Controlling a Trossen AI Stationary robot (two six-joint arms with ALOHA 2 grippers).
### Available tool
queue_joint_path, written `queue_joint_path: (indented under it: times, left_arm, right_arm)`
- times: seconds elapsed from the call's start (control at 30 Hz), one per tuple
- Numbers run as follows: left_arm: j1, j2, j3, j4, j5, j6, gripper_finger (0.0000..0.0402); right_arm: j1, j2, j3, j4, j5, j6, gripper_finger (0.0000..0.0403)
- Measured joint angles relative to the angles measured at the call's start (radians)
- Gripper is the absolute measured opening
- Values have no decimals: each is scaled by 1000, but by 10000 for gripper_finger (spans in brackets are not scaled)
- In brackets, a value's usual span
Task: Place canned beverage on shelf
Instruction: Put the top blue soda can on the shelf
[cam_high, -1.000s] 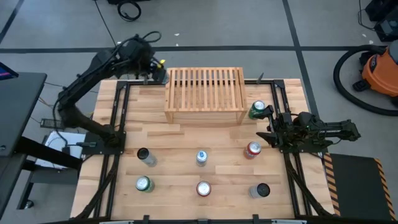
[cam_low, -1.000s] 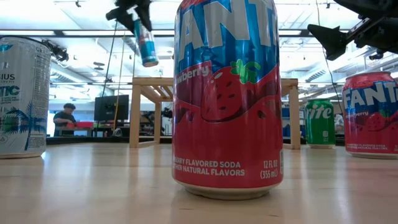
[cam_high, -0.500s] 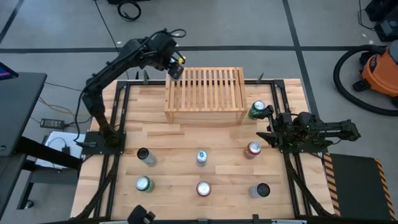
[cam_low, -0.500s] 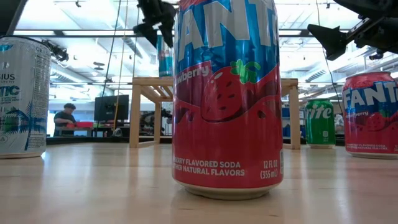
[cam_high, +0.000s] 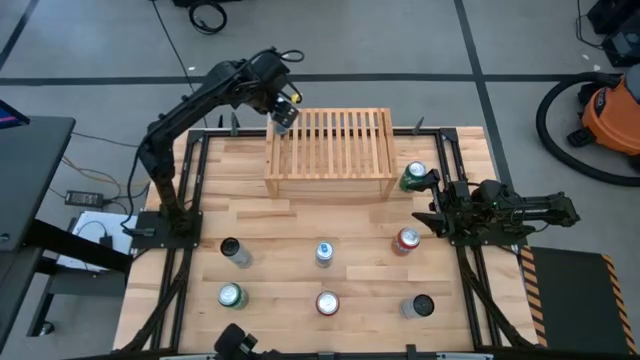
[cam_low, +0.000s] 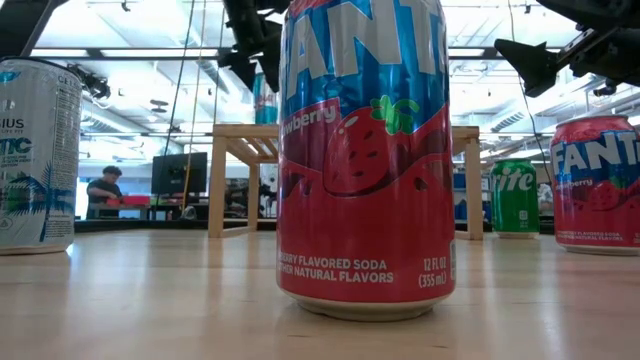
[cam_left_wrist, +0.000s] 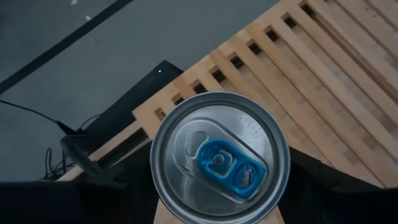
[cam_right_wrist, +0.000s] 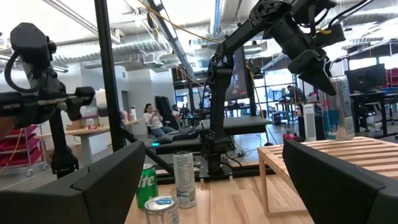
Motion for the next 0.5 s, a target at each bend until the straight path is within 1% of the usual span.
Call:
queue_joint_path:
  times: [0.3, 0.5]
  left_arm:
    - [0, 7, 0, -8, 17, -18, 252]
    - [-1, 7, 0, -9, 20, -21, 261]
  right_arm:
    - [0, 0, 0, 0, 0, 0, 391]
    - [0, 0, 0, 0, 0, 0, 391]
